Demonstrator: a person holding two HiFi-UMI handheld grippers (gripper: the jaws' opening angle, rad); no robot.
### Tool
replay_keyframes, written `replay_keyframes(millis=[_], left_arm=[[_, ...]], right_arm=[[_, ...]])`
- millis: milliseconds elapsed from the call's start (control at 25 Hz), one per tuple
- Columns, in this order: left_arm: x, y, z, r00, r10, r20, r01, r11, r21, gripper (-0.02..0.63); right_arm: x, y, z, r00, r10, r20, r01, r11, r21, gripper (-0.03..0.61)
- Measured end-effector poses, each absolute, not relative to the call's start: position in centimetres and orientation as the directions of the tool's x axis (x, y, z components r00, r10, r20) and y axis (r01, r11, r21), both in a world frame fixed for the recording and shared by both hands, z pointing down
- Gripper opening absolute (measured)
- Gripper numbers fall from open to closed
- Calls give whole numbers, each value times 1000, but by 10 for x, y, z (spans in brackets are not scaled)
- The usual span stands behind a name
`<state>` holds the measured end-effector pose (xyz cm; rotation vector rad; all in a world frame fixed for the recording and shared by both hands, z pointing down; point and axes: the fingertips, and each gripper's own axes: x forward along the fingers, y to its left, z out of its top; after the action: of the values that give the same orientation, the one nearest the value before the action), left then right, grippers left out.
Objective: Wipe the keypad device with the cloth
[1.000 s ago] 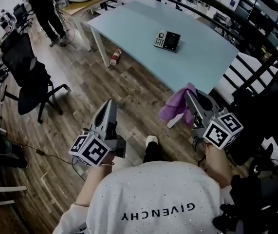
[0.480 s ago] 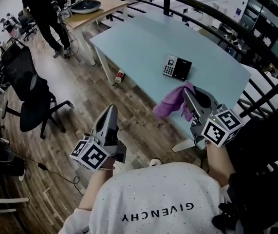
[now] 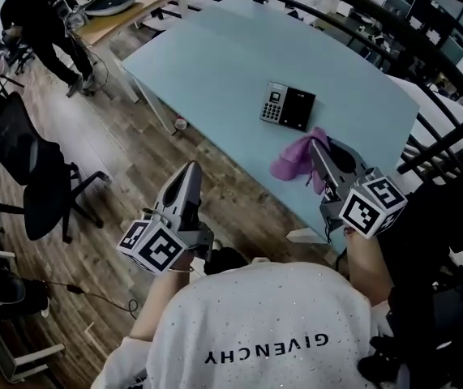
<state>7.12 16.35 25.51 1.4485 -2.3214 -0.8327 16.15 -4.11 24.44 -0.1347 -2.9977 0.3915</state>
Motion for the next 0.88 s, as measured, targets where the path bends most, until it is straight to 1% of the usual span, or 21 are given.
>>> replay_keyframes(millis=[200,440,760,880], left_arm=[[33,128,256,-360,-931,-60,-751,251,611,2],[-16,93,236,-194,-979,-64,-807,122,577,2],[-77,96,240,-48,-998,-39,-820,18,573,2],[-95,100,237,21,-997,-73,-809,-60,584,2]], right_arm=[[144,-59,246,-994,16,109,-12,967,-253,31],[120,-70,237,-986,-136,93,-156,955,-253,31],[78,-59,237,-955,-289,64,-295,915,-274,31],[65,-49,240,-937,-345,62,-349,903,-249,31]])
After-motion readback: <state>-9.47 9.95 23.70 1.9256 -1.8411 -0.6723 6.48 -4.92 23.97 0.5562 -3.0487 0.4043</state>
